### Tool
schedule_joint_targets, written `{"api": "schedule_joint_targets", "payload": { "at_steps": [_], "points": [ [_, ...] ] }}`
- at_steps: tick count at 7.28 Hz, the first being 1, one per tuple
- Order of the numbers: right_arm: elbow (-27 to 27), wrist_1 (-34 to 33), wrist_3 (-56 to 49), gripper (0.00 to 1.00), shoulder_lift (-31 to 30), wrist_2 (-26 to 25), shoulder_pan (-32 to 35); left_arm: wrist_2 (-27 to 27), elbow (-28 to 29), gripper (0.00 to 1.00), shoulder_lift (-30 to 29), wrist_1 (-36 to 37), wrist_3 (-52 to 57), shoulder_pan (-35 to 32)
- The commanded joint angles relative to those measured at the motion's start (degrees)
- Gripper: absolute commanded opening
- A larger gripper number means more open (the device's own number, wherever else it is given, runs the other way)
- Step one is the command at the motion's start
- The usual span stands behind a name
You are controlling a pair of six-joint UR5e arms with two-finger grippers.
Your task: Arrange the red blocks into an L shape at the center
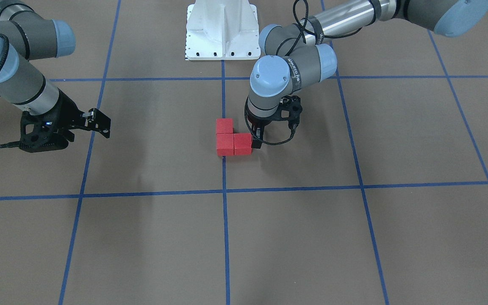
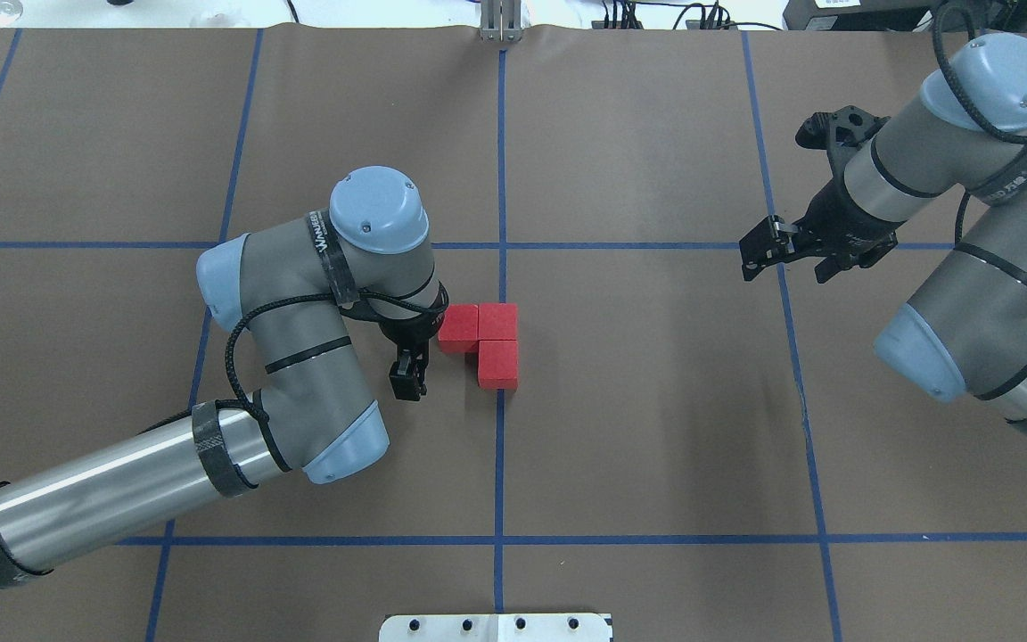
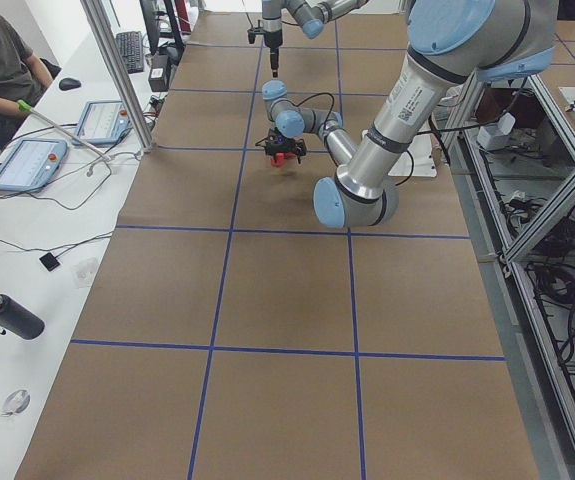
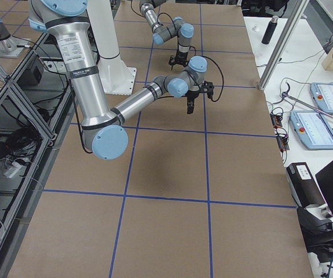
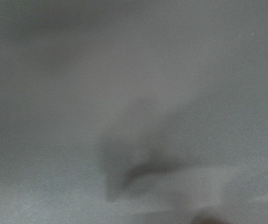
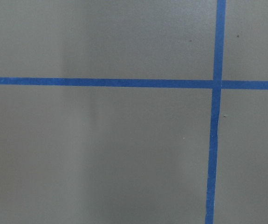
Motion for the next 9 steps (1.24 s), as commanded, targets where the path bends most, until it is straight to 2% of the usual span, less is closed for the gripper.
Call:
{"api": "schedule_joint_targets", "payload": {
  "at_steps": [1,6,7,9],
  "points": [
    [-0.11,0.00,0.00,1.00,0.02,0.00,0.03,-0.01,0.12,1.00,-0.34,0.01,0.00,0.03],
    [-0.38,0.00,-0.09,1.00,0.02,0.00,-0.06,-0.01,-0.05,1.00,0.19,0.10,0.26,-0.41],
    [-0.38,0.00,-0.09,1.00,0.02,0.00,-0.06,-0.10,-1.27,1.00,0.36,0.27,2.18,-0.76],
    [-0.38,0.00,-0.17,1.00,0.02,0.00,0.03,-0.62,-8.01,1.00,5.61,2.10,6.20,-1.72]
  ]
}}
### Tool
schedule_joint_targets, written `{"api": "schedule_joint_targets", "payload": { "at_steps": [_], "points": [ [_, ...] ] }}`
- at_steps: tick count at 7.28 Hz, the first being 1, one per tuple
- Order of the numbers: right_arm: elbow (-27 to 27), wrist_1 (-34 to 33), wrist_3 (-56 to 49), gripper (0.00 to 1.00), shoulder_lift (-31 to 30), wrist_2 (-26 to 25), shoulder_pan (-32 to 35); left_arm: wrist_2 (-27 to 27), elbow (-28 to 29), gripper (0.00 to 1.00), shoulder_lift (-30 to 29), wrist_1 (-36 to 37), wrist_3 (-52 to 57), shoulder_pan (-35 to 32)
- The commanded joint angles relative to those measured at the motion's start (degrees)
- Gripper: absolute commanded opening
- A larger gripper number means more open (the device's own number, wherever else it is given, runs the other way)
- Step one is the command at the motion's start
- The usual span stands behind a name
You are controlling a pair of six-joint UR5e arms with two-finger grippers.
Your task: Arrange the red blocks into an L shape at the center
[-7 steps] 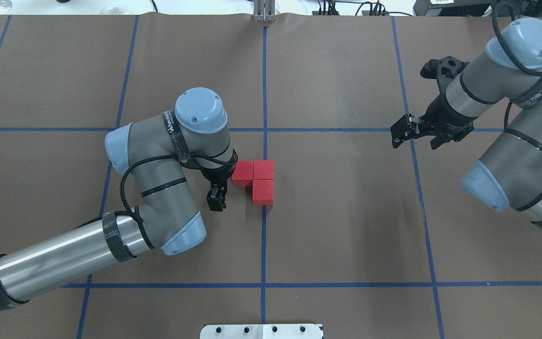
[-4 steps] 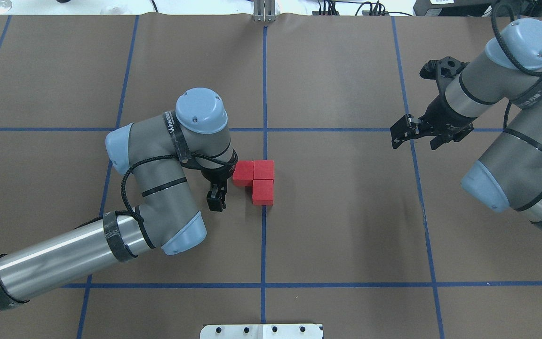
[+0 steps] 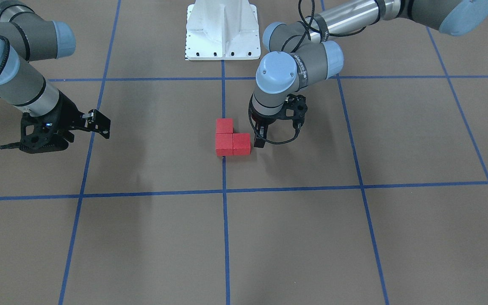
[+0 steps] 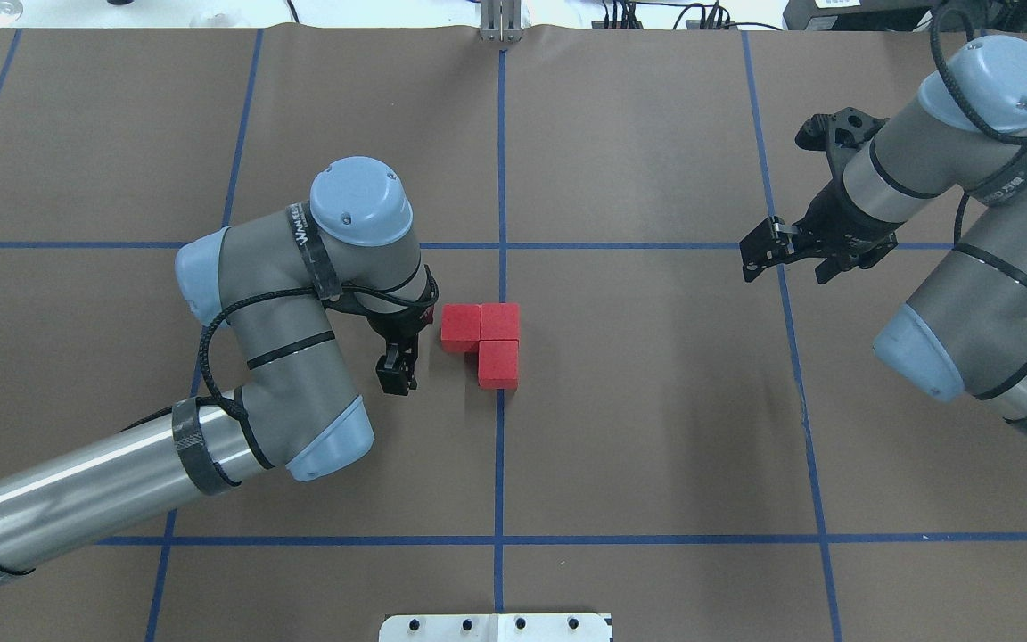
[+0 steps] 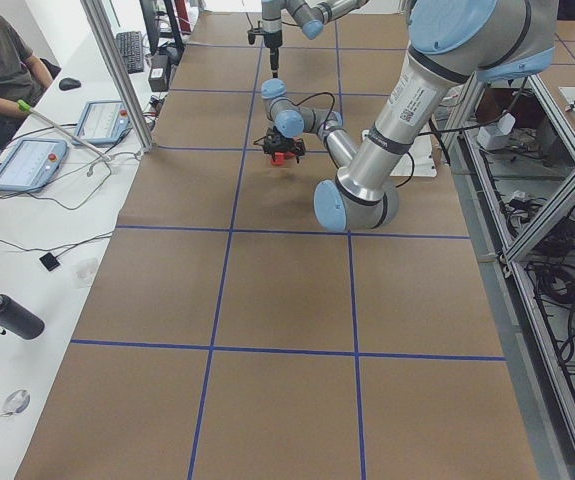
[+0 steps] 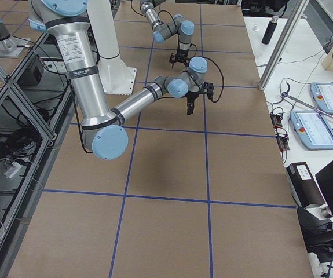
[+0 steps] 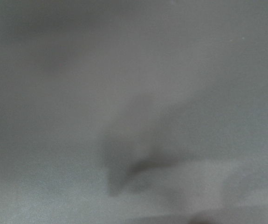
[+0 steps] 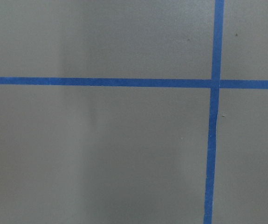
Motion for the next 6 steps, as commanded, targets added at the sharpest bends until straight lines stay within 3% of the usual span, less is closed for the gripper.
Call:
{"api": "schedule_joint_targets", "payload": {
  "at_steps": [1,3,4,6],
  "points": [
    [-0.01,0.00,-0.42,1.00,-0.26,0.00,0.07,-0.64,-8.31,1.00,5.77,3.96,6.91,-1.90],
    [-0.01,0.00,-0.68,1.00,-0.79,-0.09,2.26,-0.90,-18.68,1.00,14.54,4.51,15.25,-6.28],
    [-0.01,0.00,-0.77,1.00,-2.01,-0.17,4.53,-4.47,-20.99,1.00,16.94,4.34,20.34,-10.75],
    [0.08,-0.26,-6.96,1.00,-5.17,-0.35,10.76,-7.67,-26.70,1.00,26.40,3.99,42.24,-19.54]
  ]
}}
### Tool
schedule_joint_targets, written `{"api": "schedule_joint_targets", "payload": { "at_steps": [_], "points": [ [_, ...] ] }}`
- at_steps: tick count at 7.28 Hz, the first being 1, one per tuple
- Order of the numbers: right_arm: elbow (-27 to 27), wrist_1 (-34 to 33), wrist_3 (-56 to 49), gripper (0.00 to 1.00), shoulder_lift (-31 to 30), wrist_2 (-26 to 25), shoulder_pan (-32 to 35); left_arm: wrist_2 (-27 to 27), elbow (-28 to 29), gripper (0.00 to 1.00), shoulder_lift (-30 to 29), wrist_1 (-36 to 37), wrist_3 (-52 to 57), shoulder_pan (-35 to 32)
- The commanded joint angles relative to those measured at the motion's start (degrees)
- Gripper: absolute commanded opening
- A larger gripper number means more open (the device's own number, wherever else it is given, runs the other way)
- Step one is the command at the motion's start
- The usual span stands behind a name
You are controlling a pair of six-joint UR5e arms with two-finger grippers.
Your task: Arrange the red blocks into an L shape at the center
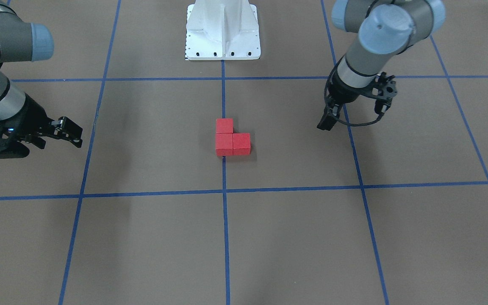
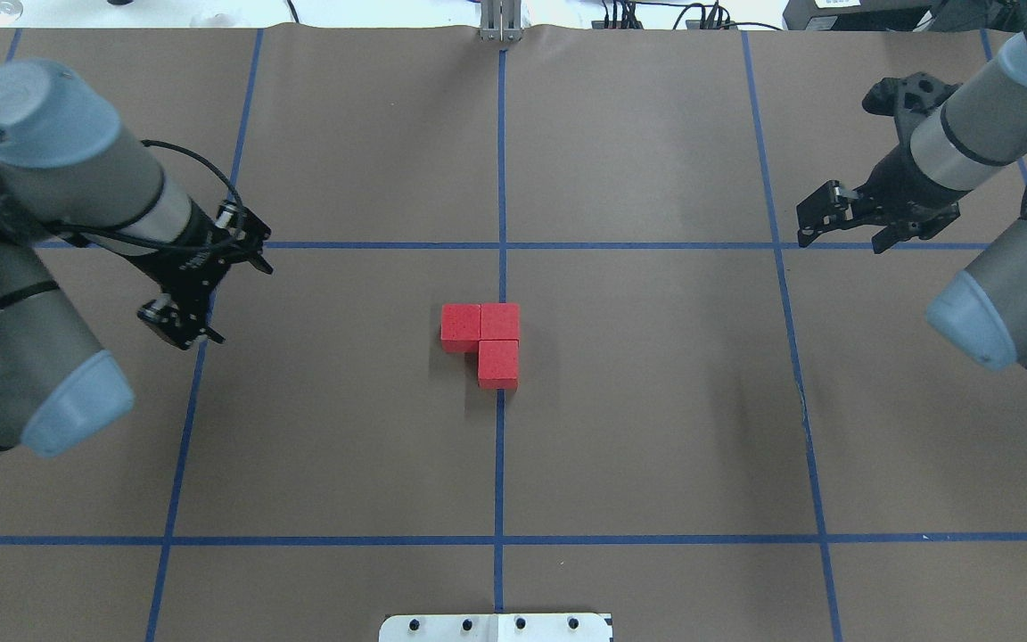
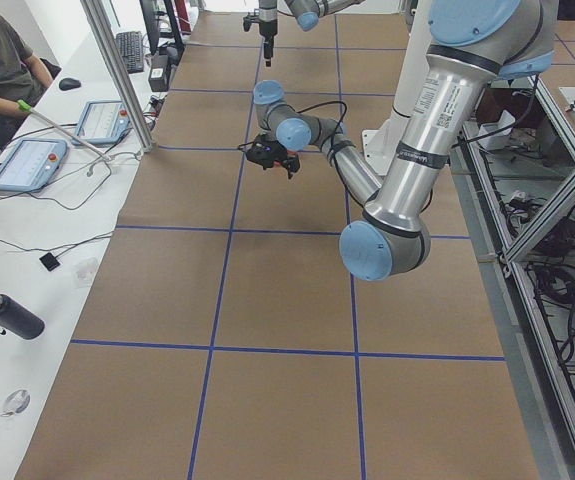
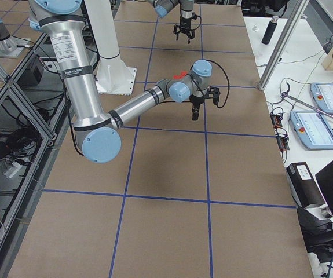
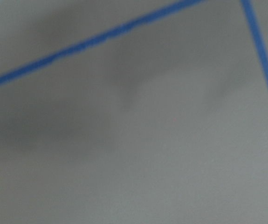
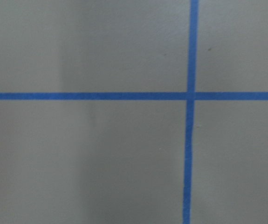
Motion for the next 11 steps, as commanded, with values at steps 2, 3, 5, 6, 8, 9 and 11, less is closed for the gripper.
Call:
{"api": "schedule_joint_targets", "payload": {
  "at_steps": [2,3,5,6,8,9,11],
  "points": [
    [-0.05,-0.75,-14.04,1.00,-5.87,1.01,9.60,-9.26,-3.78,1.00,13.00,-0.02,38.82,-16.88],
    [0.04,-0.84,-17.56,1.00,-7.90,2.76,12.41,-10.00,-3.34,1.00,15.03,-0.01,48.17,-20.50],
    [-0.75,-7.37,-30.09,1.00,-7.92,4.62,19.53,-10.01,0.50,1.00,16.72,0.42,69.25,-27.88],
    [-0.75,-11.86,-35.99,1.00,-6.61,4.36,21.73,-10.09,3.14,1.00,16.72,0.25,76.05,-30.79],
    [-2.24,-19.88,-42.86,1.00,-2.22,3.84,25.08,-10.27,8.41,1.00,16.64,-0.28,88.37,-35.90],
    [-5.73,-20.17,-46.47,1.00,-0.72,3.92,26.92,-10.27,10.53,1.00,15.94,-0.19,92.34,-37.75],
    [-6.99,-20.08,-48.88,1.00,-0.19,4.62,27.38,-11.40,15.44,1.00,14.27,-0.36,97.88,-40.57]
  ]
}}
